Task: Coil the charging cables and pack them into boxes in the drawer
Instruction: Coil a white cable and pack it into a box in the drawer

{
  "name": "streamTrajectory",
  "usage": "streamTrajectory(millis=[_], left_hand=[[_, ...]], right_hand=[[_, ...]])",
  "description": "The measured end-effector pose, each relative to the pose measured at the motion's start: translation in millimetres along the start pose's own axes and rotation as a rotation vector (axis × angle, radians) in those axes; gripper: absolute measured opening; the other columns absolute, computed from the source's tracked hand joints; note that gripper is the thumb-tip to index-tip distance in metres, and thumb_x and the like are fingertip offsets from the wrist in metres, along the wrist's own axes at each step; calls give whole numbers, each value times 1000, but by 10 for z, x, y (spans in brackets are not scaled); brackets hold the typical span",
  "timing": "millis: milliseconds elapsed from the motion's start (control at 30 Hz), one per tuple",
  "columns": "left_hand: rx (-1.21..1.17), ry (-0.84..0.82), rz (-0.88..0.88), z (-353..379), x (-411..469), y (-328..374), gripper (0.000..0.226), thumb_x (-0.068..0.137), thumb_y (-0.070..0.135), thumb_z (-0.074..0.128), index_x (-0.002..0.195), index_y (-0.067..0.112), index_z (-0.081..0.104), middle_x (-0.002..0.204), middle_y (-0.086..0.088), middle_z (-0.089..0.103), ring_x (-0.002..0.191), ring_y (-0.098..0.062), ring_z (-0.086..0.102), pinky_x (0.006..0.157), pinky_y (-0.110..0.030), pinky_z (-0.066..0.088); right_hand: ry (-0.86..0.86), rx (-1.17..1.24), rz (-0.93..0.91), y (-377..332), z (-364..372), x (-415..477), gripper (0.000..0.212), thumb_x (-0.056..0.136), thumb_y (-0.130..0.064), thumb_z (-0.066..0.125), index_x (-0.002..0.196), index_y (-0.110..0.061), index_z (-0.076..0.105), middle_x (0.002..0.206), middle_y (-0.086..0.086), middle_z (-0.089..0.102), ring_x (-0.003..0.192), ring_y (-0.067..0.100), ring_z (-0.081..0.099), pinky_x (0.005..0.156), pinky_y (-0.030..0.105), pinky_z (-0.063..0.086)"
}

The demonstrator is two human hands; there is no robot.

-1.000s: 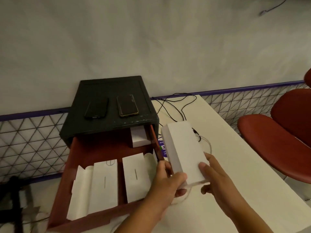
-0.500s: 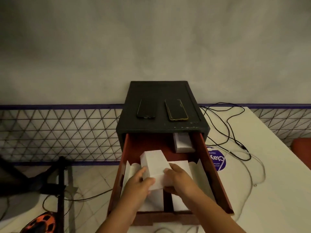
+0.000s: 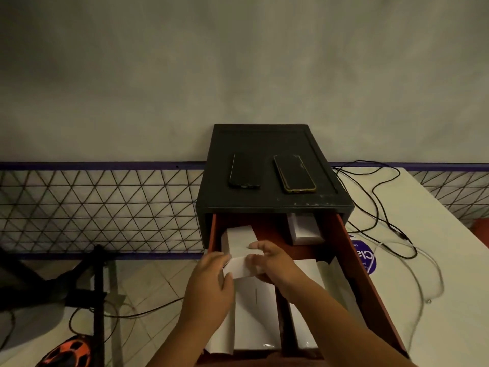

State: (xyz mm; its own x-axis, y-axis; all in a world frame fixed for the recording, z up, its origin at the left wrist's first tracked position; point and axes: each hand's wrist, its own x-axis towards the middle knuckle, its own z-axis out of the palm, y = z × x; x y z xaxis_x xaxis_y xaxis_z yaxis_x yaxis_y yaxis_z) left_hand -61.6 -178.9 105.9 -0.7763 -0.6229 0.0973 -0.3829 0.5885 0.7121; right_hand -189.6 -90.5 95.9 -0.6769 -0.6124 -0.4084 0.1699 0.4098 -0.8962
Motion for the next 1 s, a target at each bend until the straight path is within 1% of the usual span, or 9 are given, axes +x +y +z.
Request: streamTrajectory(millis=[100, 200, 267, 400, 567, 700, 833, 933, 1000], left_hand=[[57, 50, -13, -10, 63, -134, 49, 94, 12, 48, 142, 17, 36, 150, 3, 29, 135, -11, 30, 100, -11, 20], [21, -12, -50, 20, 126, -240, 52, 99, 11, 37, 147, 20, 20, 156, 5, 16, 141, -8, 18, 99, -6, 10], [-44, -10, -55, 42, 152, -277, 50, 99, 10, 35, 146, 19, 22, 154, 5, 22, 139, -6, 22, 99, -2, 11], [-141, 28, -84, 77, 181, -330, 46, 97, 4, 40, 141, 15, 34, 149, 5, 33, 126, 3, 27, 84, 14, 15], [-188, 47, -102, 100, 181, -340, 45, 97, 5, 42, 140, 17, 36, 139, 14, 34, 126, 5, 26, 82, 14, 17], [-211, 42, -116, 97, 176, -328, 46, 96, 5, 42, 140, 18, 34, 135, 19, 27, 123, 6, 25, 78, 15, 17], [-226, 38, -117, 93, 202, -322, 47, 96, 5, 43, 140, 18, 33, 135, 19, 27, 123, 7, 24, 78, 15, 17], [-180, 30, -122, 67, 203, -292, 47, 96, 7, 42, 141, 17, 33, 139, 18, 26, 124, 6, 24, 78, 15, 16], [-73, -3, -85, 48, 186, -245, 48, 98, 12, 39, 144, 18, 27, 147, 16, 17, 132, 4, 20, 87, 13, 11]], right_hand=[[13, -147, -84, 16, 48, 178, 40, 85, -13, 66, 119, -27, 49, 117, -3, 48, 102, 17, 51, 72, 16, 50], [36, -268, -122, 38, 84, 340, 50, 84, -8, 65, 127, -25, 46, 123, -2, 50, 104, 13, 50, 81, 17, 48], [41, -361, -151, 42, 104, 437, 51, 87, -5, 60, 130, -25, 44, 130, 2, 50, 112, 18, 52, 89, 22, 47], [71, -464, -156, 14, 123, 658, 51, 90, 1, 50, 134, -23, 41, 132, 6, 48, 118, 26, 50, 98, 32, 47], [113, -476, -93, 46, 121, 892, 42, 91, -4, 50, 129, -21, 47, 128, 6, 49, 115, 25, 51, 89, 26, 46], [179, -672, -78, -42, 98, 1100, 33, 90, -12, 55, 123, -17, 52, 120, 8, 57, 107, 22, 56, 91, 28, 46], [165, -760, -83, -110, 82, 1153, 37, 91, -9, 52, 127, -19, 51, 120, 9, 55, 109, 24, 54, 89, 28, 44], [145, -766, -79, -83, 71, 1119, 31, 92, -10, 50, 123, -15, 52, 119, 10, 57, 106, 22, 55, 86, 25, 44], [87, -778, -105, -83, 64, 1067, 35, 93, -12, 51, 128, -15, 48, 123, 11, 56, 110, 24, 55, 91, 27, 45]])
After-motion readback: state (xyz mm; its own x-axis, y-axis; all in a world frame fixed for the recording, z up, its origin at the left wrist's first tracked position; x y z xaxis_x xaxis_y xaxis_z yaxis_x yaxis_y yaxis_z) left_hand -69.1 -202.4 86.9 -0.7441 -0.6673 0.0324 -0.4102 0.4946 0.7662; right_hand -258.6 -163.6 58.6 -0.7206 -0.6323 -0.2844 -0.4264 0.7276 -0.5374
